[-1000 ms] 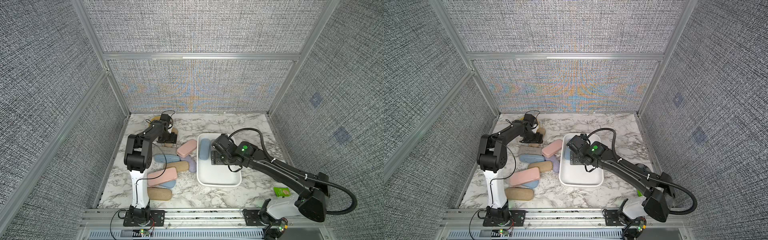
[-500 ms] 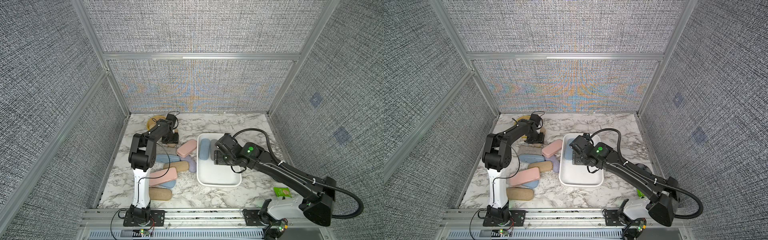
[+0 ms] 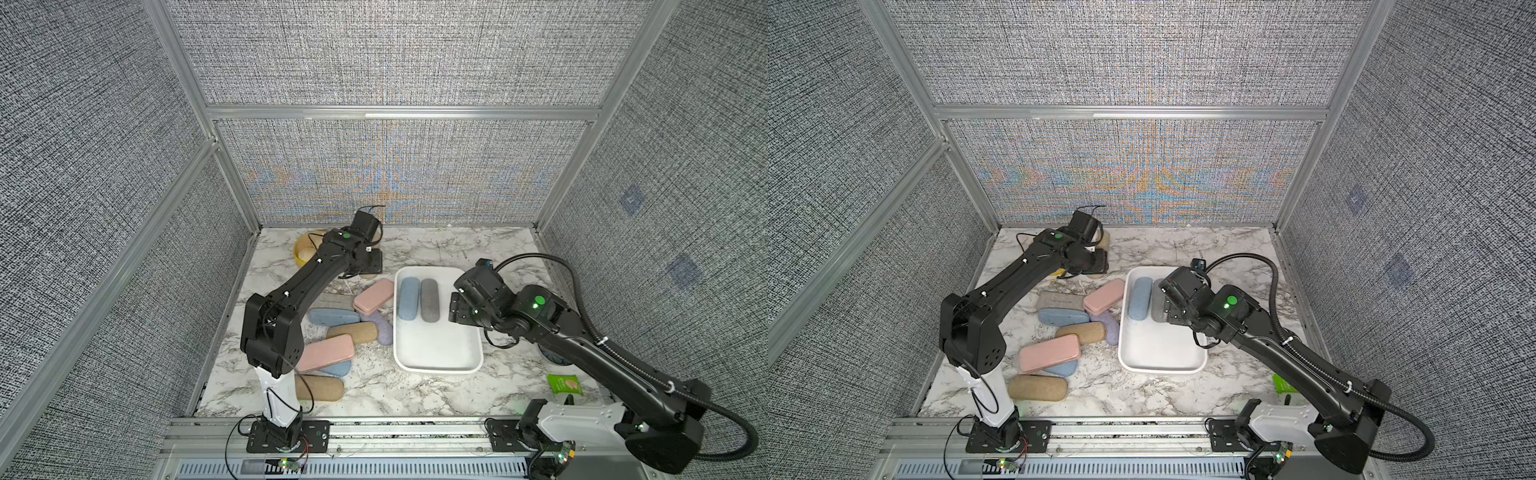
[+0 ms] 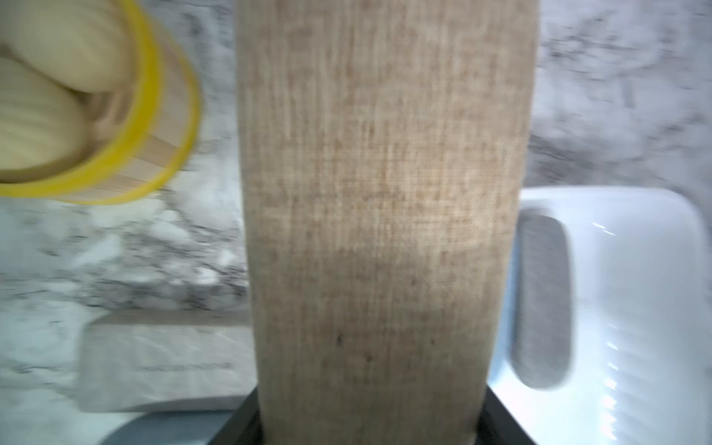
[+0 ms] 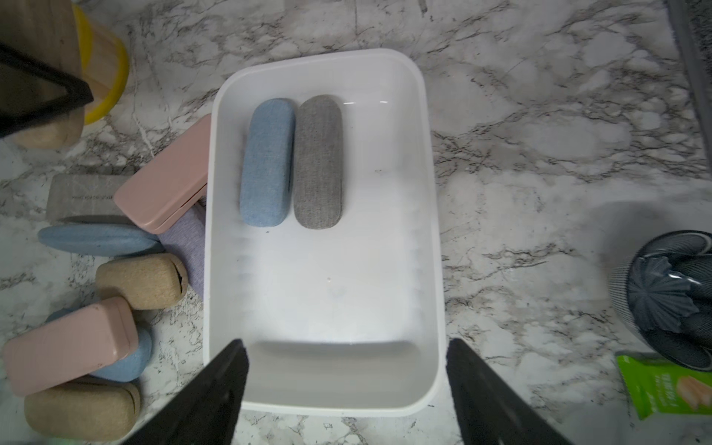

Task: Put the glasses cases into the storage boxes
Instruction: Place the glasses case in the storage box.

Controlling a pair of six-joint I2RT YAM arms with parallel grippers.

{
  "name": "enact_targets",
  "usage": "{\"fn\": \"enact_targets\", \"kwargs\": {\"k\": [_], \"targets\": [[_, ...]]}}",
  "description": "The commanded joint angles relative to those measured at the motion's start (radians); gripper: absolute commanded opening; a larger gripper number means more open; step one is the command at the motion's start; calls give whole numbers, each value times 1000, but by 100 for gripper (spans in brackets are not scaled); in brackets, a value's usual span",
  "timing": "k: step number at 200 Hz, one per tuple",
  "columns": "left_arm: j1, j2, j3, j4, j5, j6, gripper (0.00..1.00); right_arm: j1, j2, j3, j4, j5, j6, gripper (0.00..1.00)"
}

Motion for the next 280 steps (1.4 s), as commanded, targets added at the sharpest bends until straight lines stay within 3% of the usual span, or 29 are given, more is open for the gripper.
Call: {"fn": "enact_targets", "kwargs": {"k": [1,43,116,146,183,234,280], "targets": [[-89,-2,5,-8,50,-151,50,-34,-44,-28,-100,48,56,83],[-271,116,82,67,70,-304,50,-109,-154,-100,-166,46,82,83],[-359,499,535,-85,103,-373,51,-156,-266,-161,-207,14,69,83],[-363,553,566,-88,119,-405,50,-159,-277,-170,-203,5,59,83],[-371,560,508,-51,121,-430,50,-162,-268,-167,-191,-7,46,83],[-369,648,577,-61,162,-449,51,-163,-262,-163,-181,-27,34,83],[-367,660,585,-41,181,-443,71,-163,-250,-165,-186,-41,35,83]]}}
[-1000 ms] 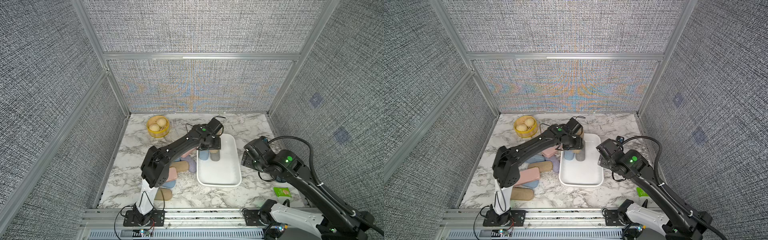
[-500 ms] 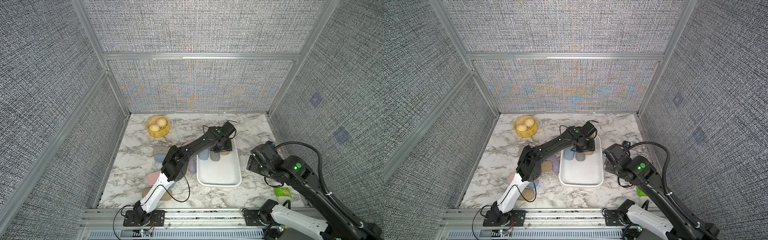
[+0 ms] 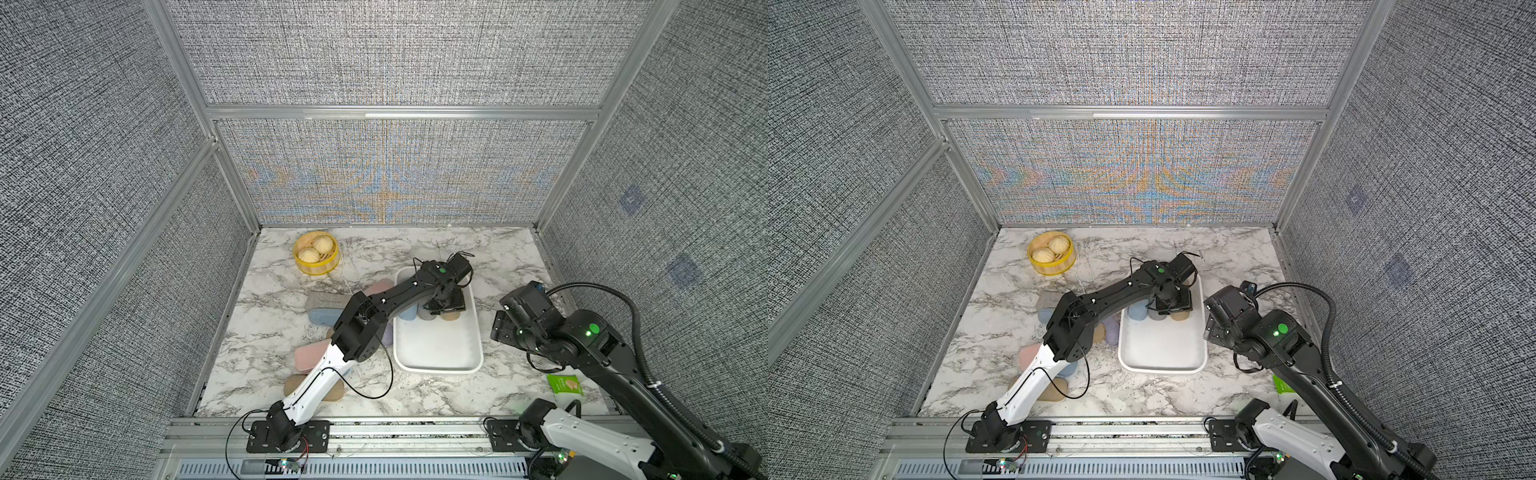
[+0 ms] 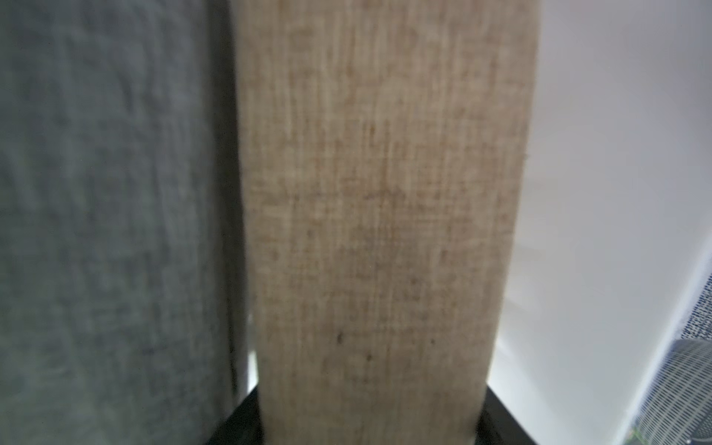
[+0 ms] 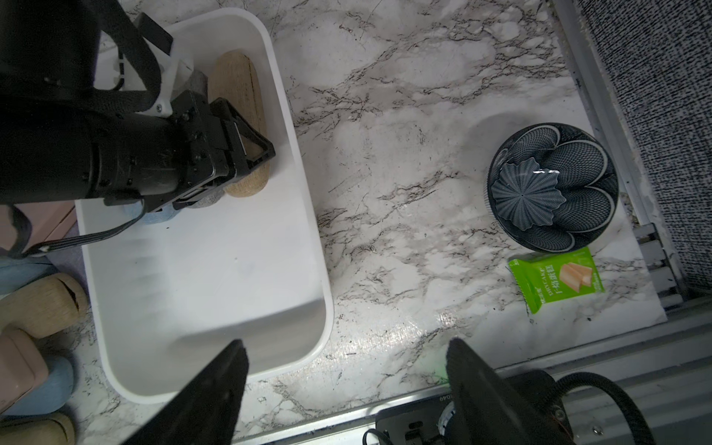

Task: Put the glasses cases into the storage boxes
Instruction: Place the glasses case in the storage box, then pick up the glasses case at the center of the board.

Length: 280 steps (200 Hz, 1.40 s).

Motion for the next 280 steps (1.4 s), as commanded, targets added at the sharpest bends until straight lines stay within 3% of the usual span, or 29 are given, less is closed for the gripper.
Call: {"fn": "enact_targets", "kwargs": {"k": [1,12,20,27,51,77,104,138,177,216,248,280], "targets": [[4,-3,7,20,20,6,71,1,5,1,-7,-9,-1,83],[6,-6,5,18,23,10,75,0,9,2,-3,-17,-2,83],[7,-11,4,18,24,15,91,1,15,8,-5,-21,-5,83],[7,-16,3,19,26,21,95,2,22,18,-10,-29,-8,83],[7,-66,-14,29,22,43,95,16,59,63,-29,-42,-23,84],[7,-207,-88,31,-62,89,94,99,119,126,-31,-20,-39,83],[9,-439,-274,30,-220,154,95,264,212,203,28,25,-74,83],[41,-776,-579,0,-452,185,99,452,379,286,184,27,-225,84],[172,-1120,-907,-42,-526,199,99,555,661,462,225,23,-381,86],[293,-1416,-1137,-95,-587,178,100,606,829,556,327,-67,-505,85],[417,-1507,-1240,-133,-553,148,100,686,950,605,383,-149,-583,84],[557,-1511,-1317,-77,-400,136,100,784,1115,698,405,-200,-633,82]]}}
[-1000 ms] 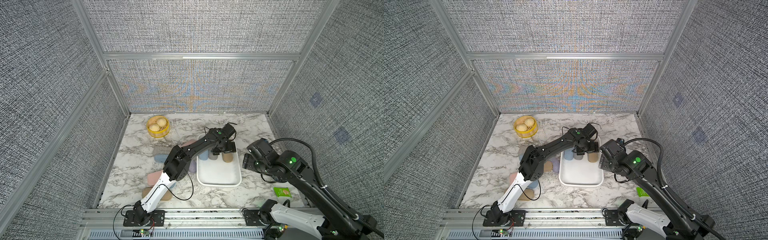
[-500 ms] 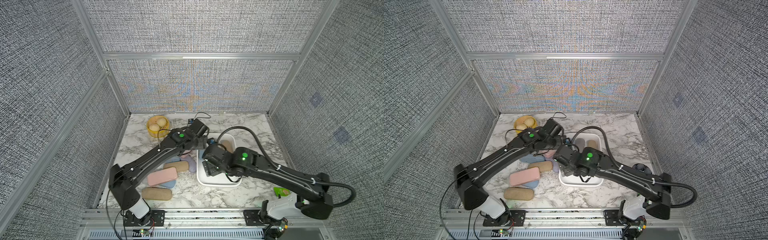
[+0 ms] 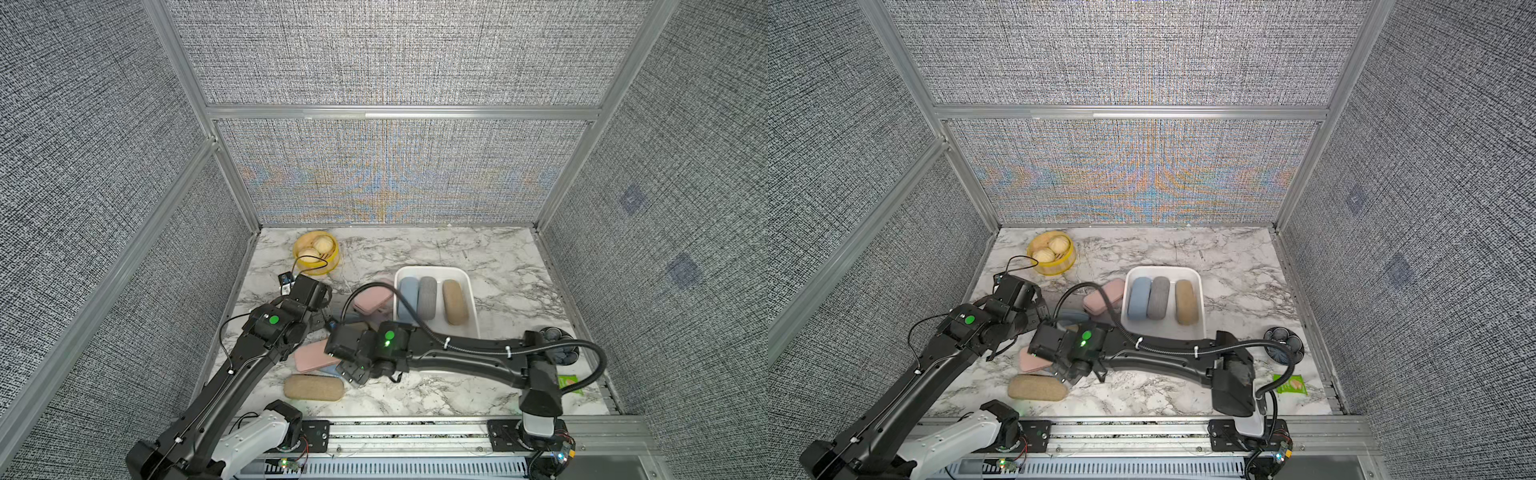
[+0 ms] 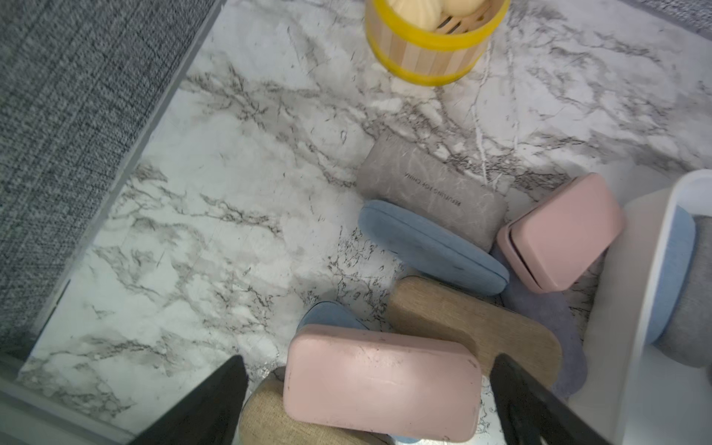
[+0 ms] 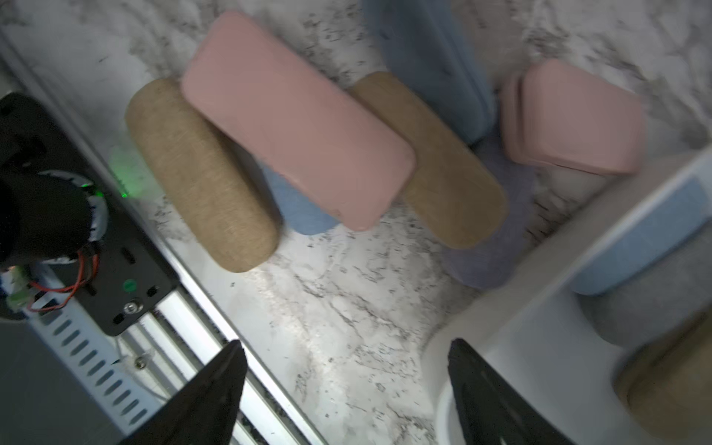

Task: Put the glasses cases into the storage boxes
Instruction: Pick up the glasses case at the center of the board.

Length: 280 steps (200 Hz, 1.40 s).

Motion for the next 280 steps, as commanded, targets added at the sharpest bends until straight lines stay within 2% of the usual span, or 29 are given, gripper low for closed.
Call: {"fn": "enact_targets", "kwargs": {"k": [1,58,92,125,243,280], "targets": [[76,1,-39,43,116,-21,100,50,87,57,35,-64,-75,82],[217,39,-100,140,239,-49,100,64,263,216,36,-77,-127,81],[280,38,-120,131,254,-45,100,62,312,230,27,-95,-149,81],[353,39,-159,156,330,-53,99,54,340,223,45,-116,-160,79],[366,79,-175,166,340,-43,97,22,469,346,36,-93,-216,78],[368,87,-171,171,349,-38,97,23,488,344,21,-90,-208,67]]}}
